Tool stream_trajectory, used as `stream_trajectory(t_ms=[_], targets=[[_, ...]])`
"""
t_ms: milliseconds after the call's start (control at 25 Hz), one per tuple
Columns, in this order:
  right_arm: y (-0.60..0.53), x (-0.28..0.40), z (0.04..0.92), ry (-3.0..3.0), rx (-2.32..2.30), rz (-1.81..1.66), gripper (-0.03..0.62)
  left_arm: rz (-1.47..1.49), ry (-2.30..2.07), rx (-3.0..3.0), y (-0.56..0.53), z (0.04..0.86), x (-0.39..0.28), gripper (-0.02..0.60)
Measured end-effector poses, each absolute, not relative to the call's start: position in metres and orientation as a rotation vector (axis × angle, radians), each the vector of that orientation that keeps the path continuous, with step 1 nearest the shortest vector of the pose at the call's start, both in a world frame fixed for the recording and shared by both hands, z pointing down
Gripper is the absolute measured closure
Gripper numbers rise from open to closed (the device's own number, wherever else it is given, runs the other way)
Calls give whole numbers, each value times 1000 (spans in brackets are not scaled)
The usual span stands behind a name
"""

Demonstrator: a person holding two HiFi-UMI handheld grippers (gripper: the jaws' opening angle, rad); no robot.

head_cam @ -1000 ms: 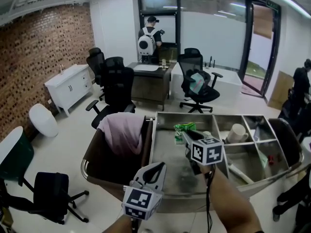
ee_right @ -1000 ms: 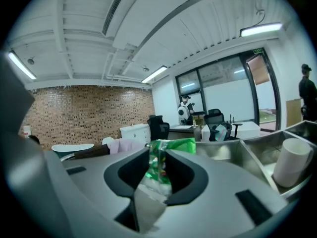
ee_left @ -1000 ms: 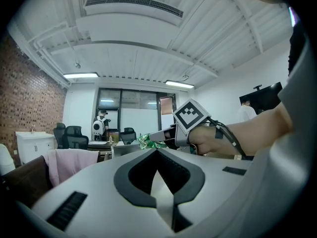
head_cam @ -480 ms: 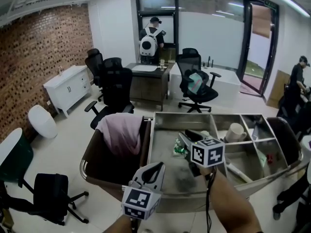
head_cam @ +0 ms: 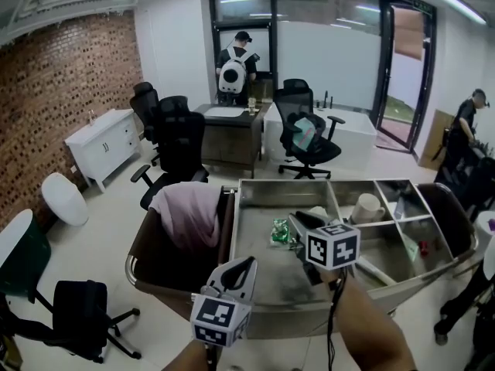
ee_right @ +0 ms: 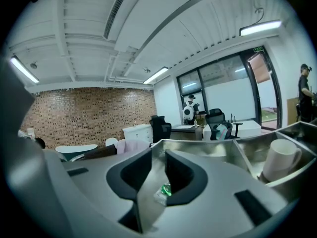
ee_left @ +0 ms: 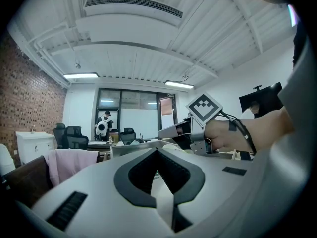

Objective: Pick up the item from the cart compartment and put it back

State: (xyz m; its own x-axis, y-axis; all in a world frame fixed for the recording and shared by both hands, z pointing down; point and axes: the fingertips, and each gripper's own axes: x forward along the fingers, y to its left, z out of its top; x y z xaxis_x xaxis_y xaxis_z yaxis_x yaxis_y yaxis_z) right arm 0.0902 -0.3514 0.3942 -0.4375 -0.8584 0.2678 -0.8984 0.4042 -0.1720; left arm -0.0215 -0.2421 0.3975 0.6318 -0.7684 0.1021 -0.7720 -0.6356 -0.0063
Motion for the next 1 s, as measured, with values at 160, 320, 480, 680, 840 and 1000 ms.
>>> stream_trajectory(t_ms=[160,320,480,680,840,1000], targets=[[-336,98,389,-2479,1604,382,589,143,-1315,2816,-237,393,-16,581],[-321,103,382,-2477,1622,376,591,139,-1302,2828,-230,390,-12,581],[-305,104,372,-2494,1627,354,589,141,-1293,2831,-225,391,-10,581],[-282,109,365,-2498,1634,326,589,152,-1283,2837,-219,391,-8,581],[-254,116,354,-2537,1635,286,589,155,-1271,2849,-213,391,-5,581],[-224,124,347,-2584,1650,271,589,149,-1248,2868,-205,389,0,581]])
